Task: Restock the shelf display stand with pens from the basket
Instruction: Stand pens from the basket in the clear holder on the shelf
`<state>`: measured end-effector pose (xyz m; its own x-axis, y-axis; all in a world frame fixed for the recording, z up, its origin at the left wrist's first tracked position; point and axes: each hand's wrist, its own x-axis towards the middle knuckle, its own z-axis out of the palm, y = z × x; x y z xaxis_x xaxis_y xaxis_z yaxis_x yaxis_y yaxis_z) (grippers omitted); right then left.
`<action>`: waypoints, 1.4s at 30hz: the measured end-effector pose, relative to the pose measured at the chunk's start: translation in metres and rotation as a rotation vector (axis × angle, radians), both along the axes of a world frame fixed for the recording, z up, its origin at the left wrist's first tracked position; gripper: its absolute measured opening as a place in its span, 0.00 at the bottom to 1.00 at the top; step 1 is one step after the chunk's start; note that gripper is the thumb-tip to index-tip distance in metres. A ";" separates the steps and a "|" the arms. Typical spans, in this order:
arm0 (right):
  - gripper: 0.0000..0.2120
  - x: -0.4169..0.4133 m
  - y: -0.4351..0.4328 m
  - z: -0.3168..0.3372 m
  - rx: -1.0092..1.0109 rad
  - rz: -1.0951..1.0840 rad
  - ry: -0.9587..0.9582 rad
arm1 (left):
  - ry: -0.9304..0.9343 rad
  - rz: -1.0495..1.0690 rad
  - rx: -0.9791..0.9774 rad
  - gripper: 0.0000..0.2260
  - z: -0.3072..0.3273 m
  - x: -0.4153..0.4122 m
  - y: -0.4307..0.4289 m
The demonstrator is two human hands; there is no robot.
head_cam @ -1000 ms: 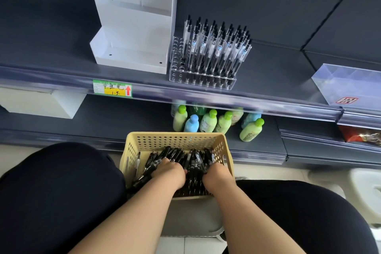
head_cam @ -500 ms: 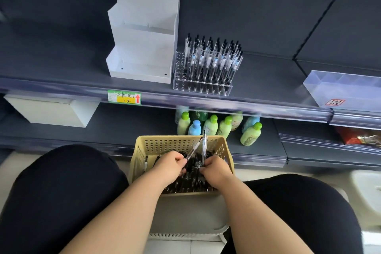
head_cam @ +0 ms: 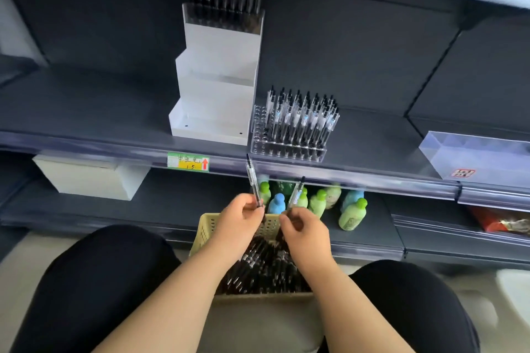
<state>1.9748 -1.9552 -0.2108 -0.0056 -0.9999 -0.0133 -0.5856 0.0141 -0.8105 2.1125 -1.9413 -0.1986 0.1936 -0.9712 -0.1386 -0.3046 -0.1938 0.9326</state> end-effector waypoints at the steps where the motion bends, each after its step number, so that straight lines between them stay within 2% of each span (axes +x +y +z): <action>1: 0.04 0.000 -0.005 0.008 -0.009 -0.020 -0.061 | -0.015 0.015 -0.030 0.08 0.007 0.003 -0.007; 4: 0.09 0.001 -0.024 0.030 -0.044 -0.075 -0.188 | -0.022 0.055 -0.080 0.11 0.025 0.013 -0.030; 7: 0.04 0.001 -0.048 0.048 -0.105 -0.066 -0.268 | -0.011 0.061 -0.112 0.16 0.040 0.020 -0.054; 10: 0.05 0.005 -0.074 0.071 -0.204 -0.010 -0.251 | -0.100 0.017 -0.169 0.13 0.055 0.025 -0.079; 13: 0.07 0.016 -0.105 0.097 -0.340 0.056 -0.178 | -0.126 0.032 -0.242 0.08 0.063 0.032 -0.107; 17: 0.11 0.028 -0.139 0.117 -0.459 0.119 -0.129 | -0.195 0.109 -0.313 0.07 0.063 0.043 -0.136; 21: 0.05 0.035 -0.166 0.115 -0.582 0.178 0.104 | -0.110 0.185 -0.347 0.05 0.059 0.049 -0.151; 27: 0.12 0.046 -0.197 0.089 -0.891 0.073 0.370 | -0.078 0.208 -0.370 0.02 0.060 0.043 -0.161; 39: 0.14 0.043 -0.205 0.088 -0.845 0.058 0.483 | -0.035 0.220 -0.348 0.04 0.055 0.049 -0.167; 42: 0.19 0.046 -0.205 0.085 -0.872 0.067 0.535 | -0.053 0.216 -0.345 0.03 0.055 0.048 -0.166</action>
